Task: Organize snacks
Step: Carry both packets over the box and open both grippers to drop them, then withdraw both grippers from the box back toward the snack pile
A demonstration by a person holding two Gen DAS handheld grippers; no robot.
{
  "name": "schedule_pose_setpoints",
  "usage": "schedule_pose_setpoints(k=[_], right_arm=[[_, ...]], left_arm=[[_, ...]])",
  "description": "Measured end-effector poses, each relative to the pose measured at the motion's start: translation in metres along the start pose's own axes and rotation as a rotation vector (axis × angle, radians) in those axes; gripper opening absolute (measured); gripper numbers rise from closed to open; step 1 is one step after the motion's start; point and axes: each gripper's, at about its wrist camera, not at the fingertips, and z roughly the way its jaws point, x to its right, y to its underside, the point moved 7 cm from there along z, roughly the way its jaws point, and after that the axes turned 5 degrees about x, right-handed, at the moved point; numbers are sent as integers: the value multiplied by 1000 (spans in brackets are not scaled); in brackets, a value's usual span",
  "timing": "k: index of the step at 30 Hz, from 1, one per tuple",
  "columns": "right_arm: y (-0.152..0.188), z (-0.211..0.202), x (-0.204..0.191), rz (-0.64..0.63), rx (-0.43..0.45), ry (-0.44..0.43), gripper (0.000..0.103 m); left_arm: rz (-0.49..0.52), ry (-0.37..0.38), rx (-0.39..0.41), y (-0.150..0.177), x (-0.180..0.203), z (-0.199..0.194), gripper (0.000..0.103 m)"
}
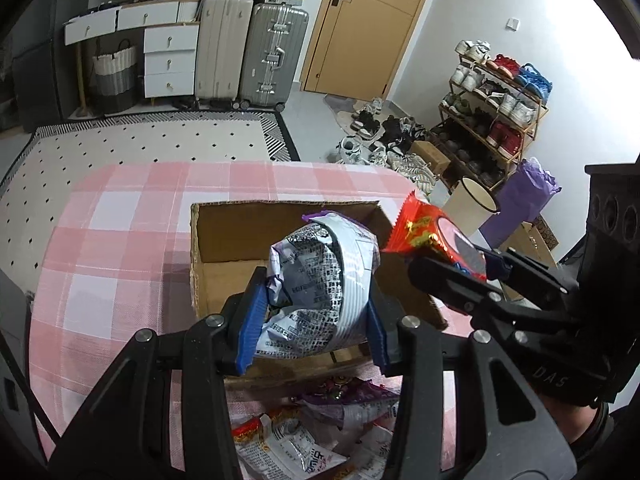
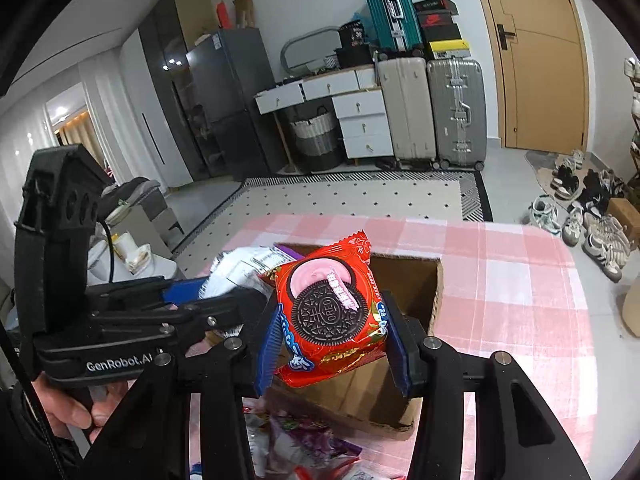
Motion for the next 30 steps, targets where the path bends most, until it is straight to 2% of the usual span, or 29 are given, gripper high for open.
schedule_pose_setpoints(k=[10,15,16,23,30], right_arm=[[19,41,16,12,-62,19,46],[20,49,21,35,-53,15,59],[18,48,23,42,-46,21,64],[9,21,27,60,8,28,65],[5,-17,17,42,55,31,69]], left_arm=[[-40,-17,-43,17,-27,42,42],[-62,-53,-60,21,-43,53,63],[-66,-59,-55,21,-46,51,63],[-55,-67,-12,21,-53,28,63],[-35,-85,32,25,-41,-15,65]])
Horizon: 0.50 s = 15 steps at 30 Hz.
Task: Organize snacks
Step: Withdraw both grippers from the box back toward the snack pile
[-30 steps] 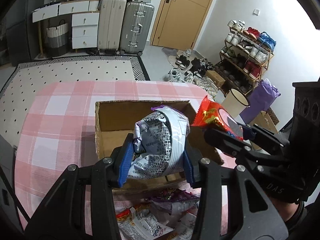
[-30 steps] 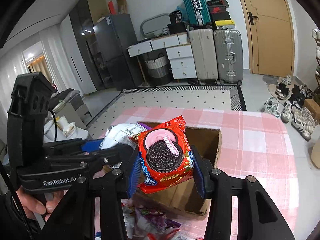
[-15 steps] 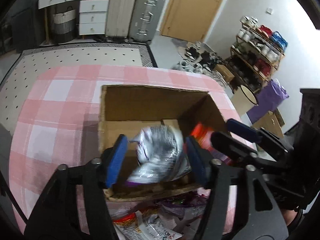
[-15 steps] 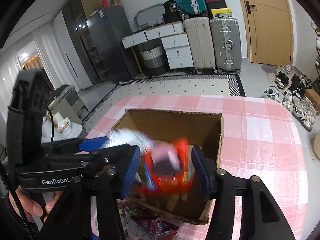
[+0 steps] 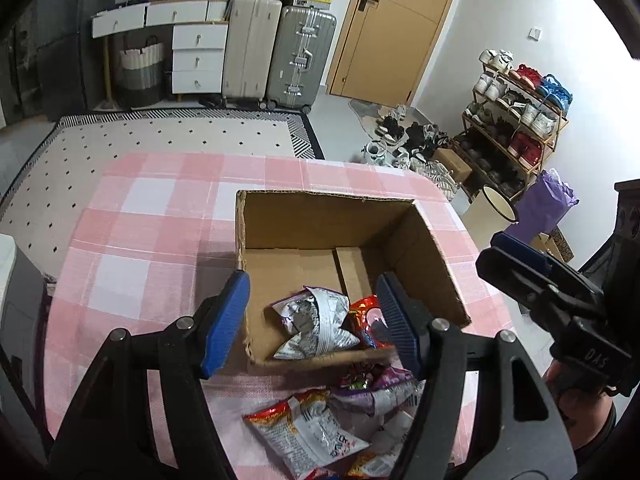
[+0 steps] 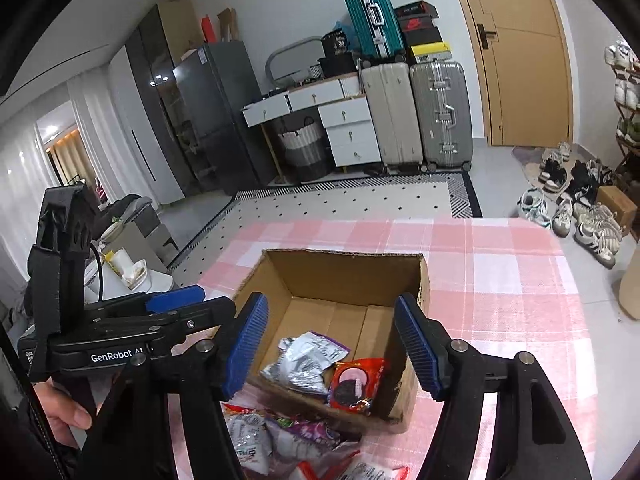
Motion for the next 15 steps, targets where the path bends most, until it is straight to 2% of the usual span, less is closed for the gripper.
schedule_pose_setpoints(k=[6,9,12,15], right_arm=[[-3,-30,-14,-24,33,-5,72],[-3,-46,-22,-31,54,-5,80],[0,-66,-28,-34,75,-1,80],[4,-85,-34,-41,95,-9,89]], left_arm=[[36,-12,35,7,17,-37,74],[38,-14,48,11,24,-56,79],[34,-2,58,18,28,-74,81],[35,-1,68,25,33,-89,83]])
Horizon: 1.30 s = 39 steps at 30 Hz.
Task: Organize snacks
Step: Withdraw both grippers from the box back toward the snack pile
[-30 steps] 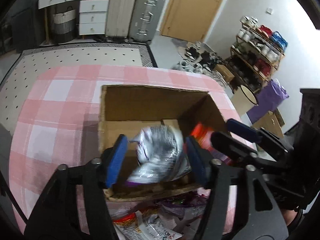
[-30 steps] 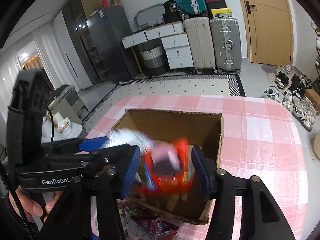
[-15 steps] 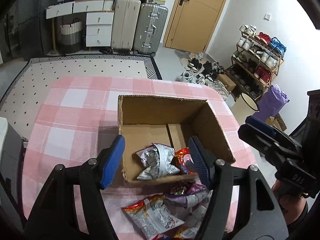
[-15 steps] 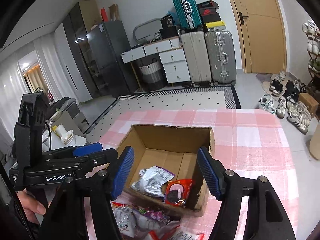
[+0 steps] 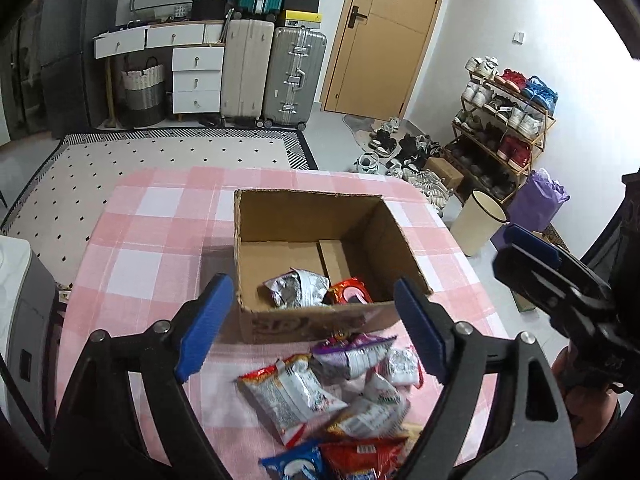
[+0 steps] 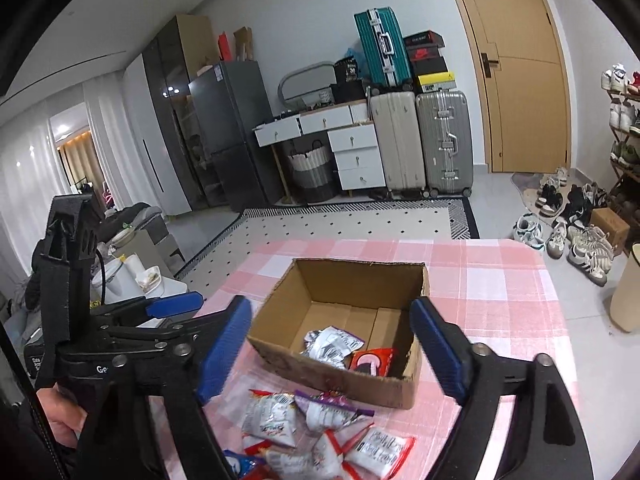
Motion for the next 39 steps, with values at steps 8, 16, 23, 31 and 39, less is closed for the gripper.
schedule_pose_setpoints(k=[8,16,23,31,39], right_arm=[[20,-47,-22,-11,33,-30,98],[57,-82,-44,-14,28,-55,101],[93,-94,-53,8,-15,-63,101],[143,-88,-57,53,-98,-76,102],[182,-69,-64,103,-176,-105,102]], left_arm=[[-26,-15,59,15,8,-53,97],[-23,3,88,49,19,-97,102],[-30,5,85,90,19,-124,102],[-53,-5,60,128,5,-135,102],[-84,0,2,165,-6,-123,102]])
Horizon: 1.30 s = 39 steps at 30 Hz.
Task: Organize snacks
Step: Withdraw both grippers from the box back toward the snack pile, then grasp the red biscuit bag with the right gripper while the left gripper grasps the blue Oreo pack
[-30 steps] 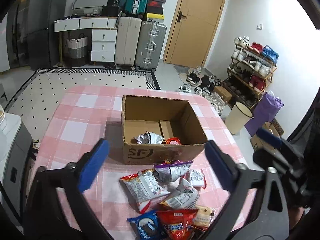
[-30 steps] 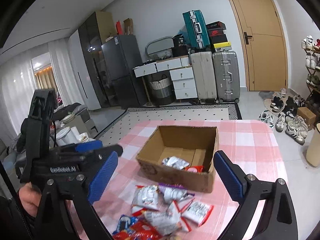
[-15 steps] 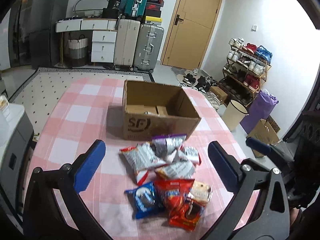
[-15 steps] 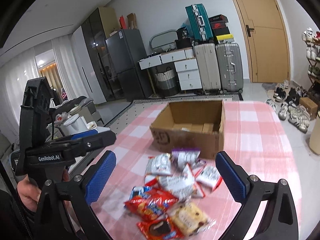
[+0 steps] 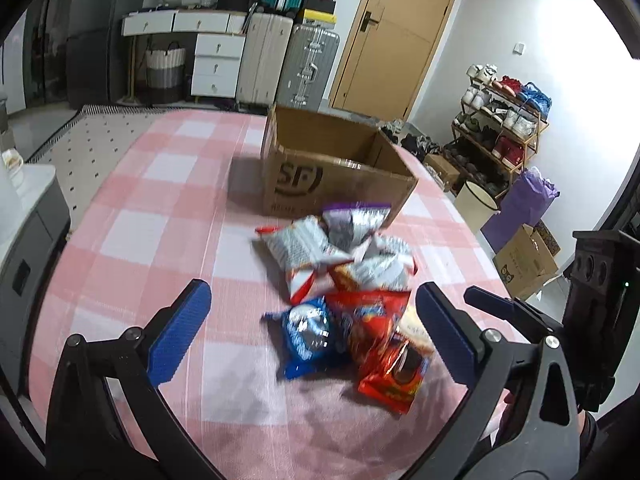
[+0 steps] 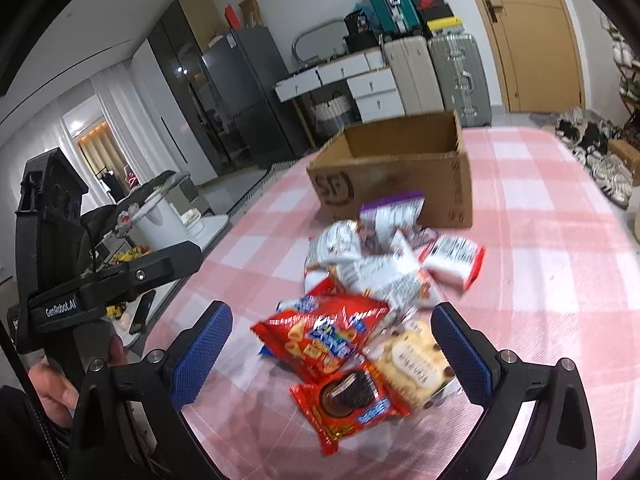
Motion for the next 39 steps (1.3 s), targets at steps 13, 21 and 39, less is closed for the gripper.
schedule_pose_setpoints(k=[13,21,39], right_arm=[[20,43,8,74,-87,-49,102],[18,71,8,98,-121,-86,91],[28,108,-14,66,-218,-153,36]], left_arm=[[-37,24,-27,17,-24,14,102],[-51,28,-70,25,-36,30,102],[-89,12,-95,33,-54,39,102]])
